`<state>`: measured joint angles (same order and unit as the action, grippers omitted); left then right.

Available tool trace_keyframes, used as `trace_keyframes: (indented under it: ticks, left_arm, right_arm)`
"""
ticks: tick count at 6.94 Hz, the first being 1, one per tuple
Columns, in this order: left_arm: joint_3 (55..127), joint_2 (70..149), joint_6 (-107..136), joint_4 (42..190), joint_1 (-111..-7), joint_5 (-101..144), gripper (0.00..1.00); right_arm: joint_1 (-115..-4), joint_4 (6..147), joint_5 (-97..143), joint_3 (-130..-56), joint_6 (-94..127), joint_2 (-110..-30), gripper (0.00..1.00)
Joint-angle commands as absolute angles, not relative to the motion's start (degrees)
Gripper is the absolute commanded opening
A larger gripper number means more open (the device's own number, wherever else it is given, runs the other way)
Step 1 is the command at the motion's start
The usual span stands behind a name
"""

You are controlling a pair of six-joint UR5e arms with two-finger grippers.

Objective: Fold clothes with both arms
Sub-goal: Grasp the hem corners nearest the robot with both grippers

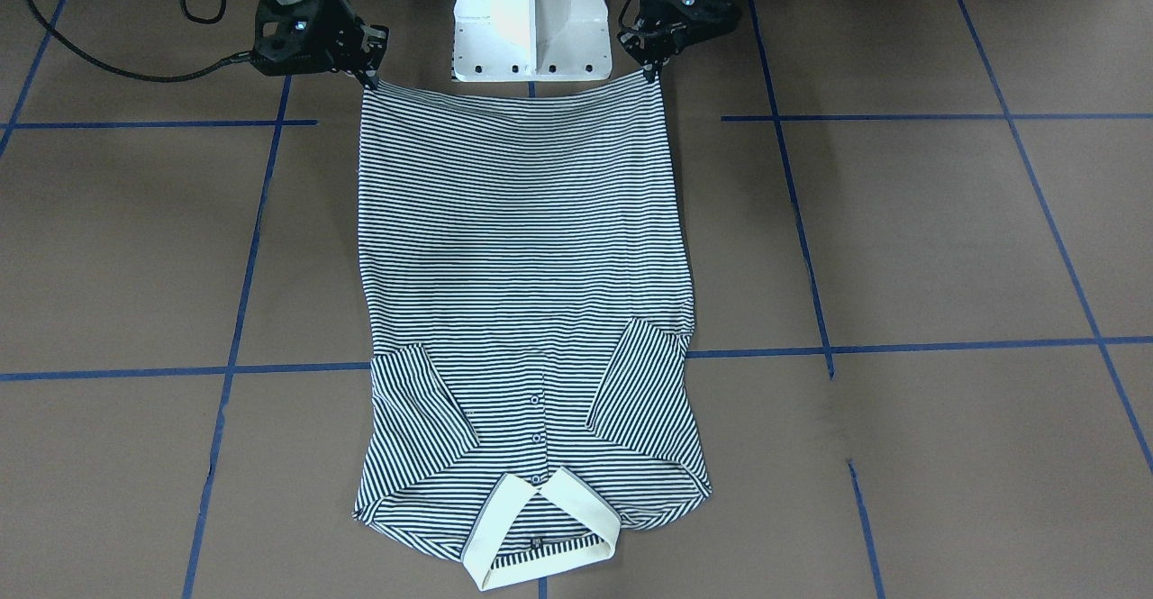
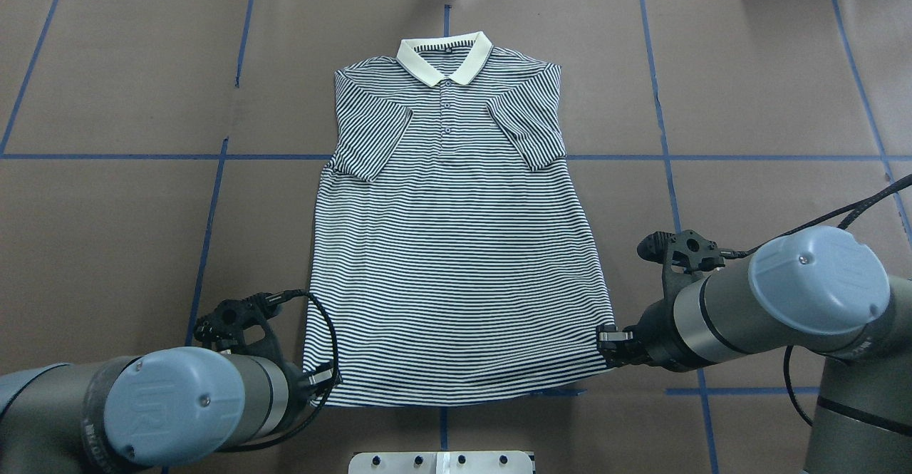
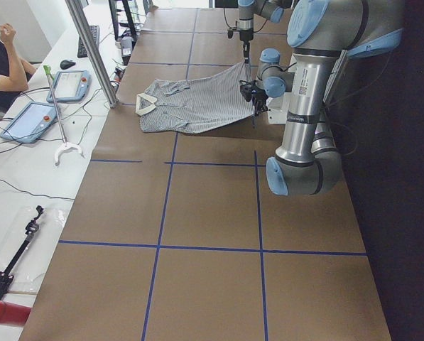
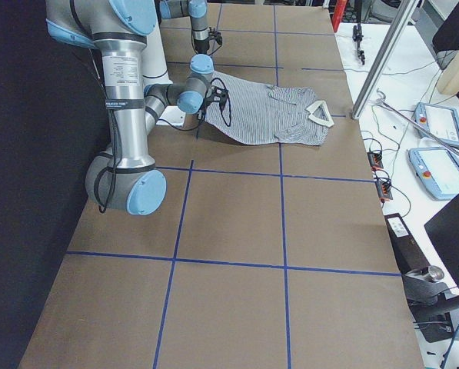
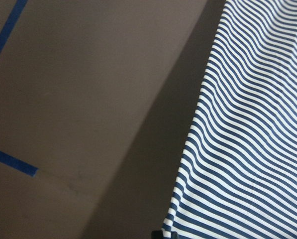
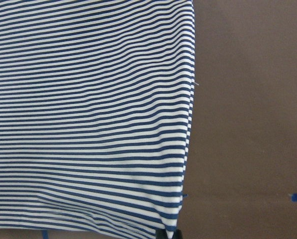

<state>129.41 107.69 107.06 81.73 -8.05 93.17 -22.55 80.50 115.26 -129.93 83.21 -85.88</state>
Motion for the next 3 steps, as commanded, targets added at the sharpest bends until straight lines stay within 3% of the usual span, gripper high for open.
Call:
trace_keyframes:
  ticks: [1,3]
  left_arm:
    - [136.37,107.49,107.84,77.11,-1.17,93.25,0.00]
    - [138.78,107.93,109.07,76.02,1.32,93.25,0.00]
  right_arm:
    - [-18.84,80.60,119.26,-135.23,83.14,-90.85,0.00]
    - [-16.09,80.60,118.83,-136.94,83.14,-91.50,0.00]
